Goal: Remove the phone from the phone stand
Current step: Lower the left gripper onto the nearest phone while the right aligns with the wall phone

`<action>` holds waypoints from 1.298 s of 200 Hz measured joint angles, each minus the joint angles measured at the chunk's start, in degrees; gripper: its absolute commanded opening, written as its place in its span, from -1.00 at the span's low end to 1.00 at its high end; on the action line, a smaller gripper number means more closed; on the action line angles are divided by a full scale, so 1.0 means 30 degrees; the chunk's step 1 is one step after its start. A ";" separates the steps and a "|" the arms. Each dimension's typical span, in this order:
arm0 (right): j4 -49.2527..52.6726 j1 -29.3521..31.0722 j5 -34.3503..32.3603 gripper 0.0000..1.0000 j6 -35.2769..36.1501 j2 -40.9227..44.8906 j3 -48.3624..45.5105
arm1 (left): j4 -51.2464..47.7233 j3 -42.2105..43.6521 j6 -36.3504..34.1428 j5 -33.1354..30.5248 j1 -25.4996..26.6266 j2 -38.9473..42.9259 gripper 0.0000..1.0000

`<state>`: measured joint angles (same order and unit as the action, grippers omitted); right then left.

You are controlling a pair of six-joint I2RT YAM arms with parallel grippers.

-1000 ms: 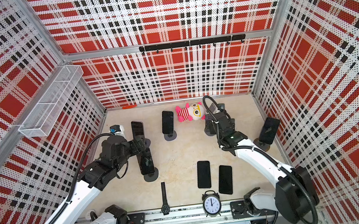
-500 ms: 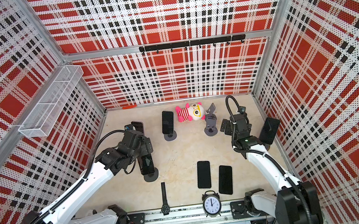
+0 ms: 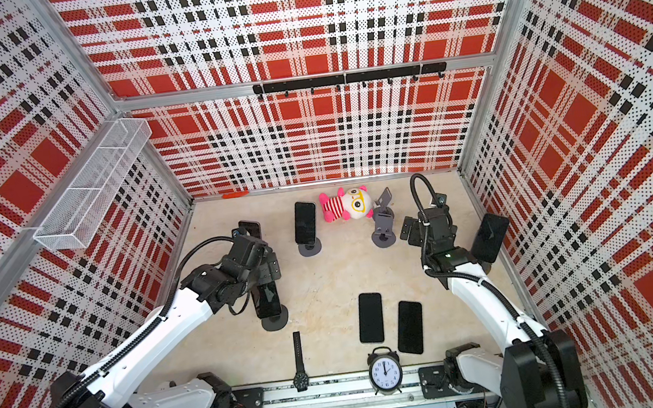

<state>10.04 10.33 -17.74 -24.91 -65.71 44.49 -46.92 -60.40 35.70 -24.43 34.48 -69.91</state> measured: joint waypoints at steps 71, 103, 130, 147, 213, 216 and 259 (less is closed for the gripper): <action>0.0299 0.0000 -0.0109 1.00 -0.0015 0.0000 0.0000 | -0.0036 0.0503 0.0044 0.0131 0.0000 -0.0182 0.93; 0.0466 0.0000 -0.0102 1.00 -0.0022 -0.0036 0.0102 | -0.0051 0.0852 0.0087 0.0160 0.0000 -0.0182 0.89; 0.0568 0.0000 -0.0095 1.00 -0.0015 -0.0095 0.0299 | -0.0051 0.1078 0.0095 0.0284 0.0000 -0.0182 0.87; 0.0721 0.0000 -0.0058 0.99 -0.0022 -0.0095 0.0299 | -0.0036 0.1144 0.0102 0.0357 0.0000 -0.0182 0.85; 0.1107 -0.0007 0.0131 1.00 -0.0015 -0.0393 0.0401 | -0.0007 0.1348 0.0095 0.0816 0.0000 -0.0182 0.67; 0.1137 0.0000 0.0146 1.00 -0.0015 -0.0430 0.0423 | -0.0007 0.1348 0.0095 0.0831 0.0000 -0.0182 0.65; 0.1158 0.0000 0.0226 0.99 -0.0007 -0.0597 0.0583 | 0.0007 0.1348 0.0087 0.0867 0.0000 -0.0182 0.64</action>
<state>13.52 10.33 -17.06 -24.93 -67.51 46.24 -46.89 -56.36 35.97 -21.82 34.48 -70.46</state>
